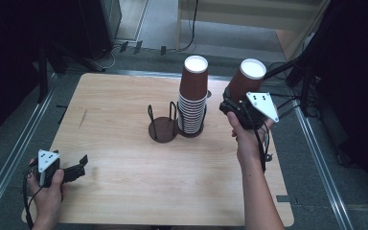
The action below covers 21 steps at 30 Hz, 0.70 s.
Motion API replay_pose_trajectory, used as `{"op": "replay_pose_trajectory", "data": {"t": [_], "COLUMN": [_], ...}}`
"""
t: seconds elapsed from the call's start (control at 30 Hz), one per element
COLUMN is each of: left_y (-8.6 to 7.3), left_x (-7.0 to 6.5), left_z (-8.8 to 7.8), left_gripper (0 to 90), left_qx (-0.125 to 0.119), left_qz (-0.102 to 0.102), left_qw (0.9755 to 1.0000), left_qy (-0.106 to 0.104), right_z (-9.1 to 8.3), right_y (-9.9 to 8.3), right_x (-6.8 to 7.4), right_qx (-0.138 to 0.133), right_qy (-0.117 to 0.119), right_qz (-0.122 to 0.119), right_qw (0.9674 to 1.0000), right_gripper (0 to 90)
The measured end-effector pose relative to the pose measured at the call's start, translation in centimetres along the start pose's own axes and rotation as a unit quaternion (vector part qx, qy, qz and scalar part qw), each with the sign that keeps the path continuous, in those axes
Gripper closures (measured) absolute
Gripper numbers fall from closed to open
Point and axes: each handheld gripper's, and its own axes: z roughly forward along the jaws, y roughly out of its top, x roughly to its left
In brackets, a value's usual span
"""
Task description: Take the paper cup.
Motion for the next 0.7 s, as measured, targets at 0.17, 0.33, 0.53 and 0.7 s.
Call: {"op": "replay_pose_trajectory", "data": {"t": [0.17, 0.33, 0.53, 0.7], "left_y": [0.0, 0.0, 0.1, 0.3], "left_x": [0.2, 0.0, 0.1, -0.5], "left_z": [0.0, 0.0, 0.2, 0.5], "left_gripper": [0.0, 0.0, 0.0, 0.0], "left_qx": [-0.002, -0.001, 0.006, 0.012], "left_qz": [-0.009, 0.000, -0.024, -0.010], "left_qw": [1.0000, 1.0000, 0.9997, 0.9998], "left_qy": [0.001, 0.006, -0.007, -0.014], "right_z": [-0.4, -1.1, -1.7, -2.4], "right_y": [-0.8, -2.2, -3.5, -5.0], "right_x": [-0.2, -0.4, -0.7, -0.9], "right_qx": [0.005, 0.013, 0.019, 0.027], "right_qy": [0.002, -0.001, -0.004, -0.005], "right_qz": [0.004, 0.012, 0.017, 0.019], "right_qw": [1.0000, 0.9998, 0.9997, 0.9994], "right_gripper": [8.7, 8.7, 8.7, 8.7]}}
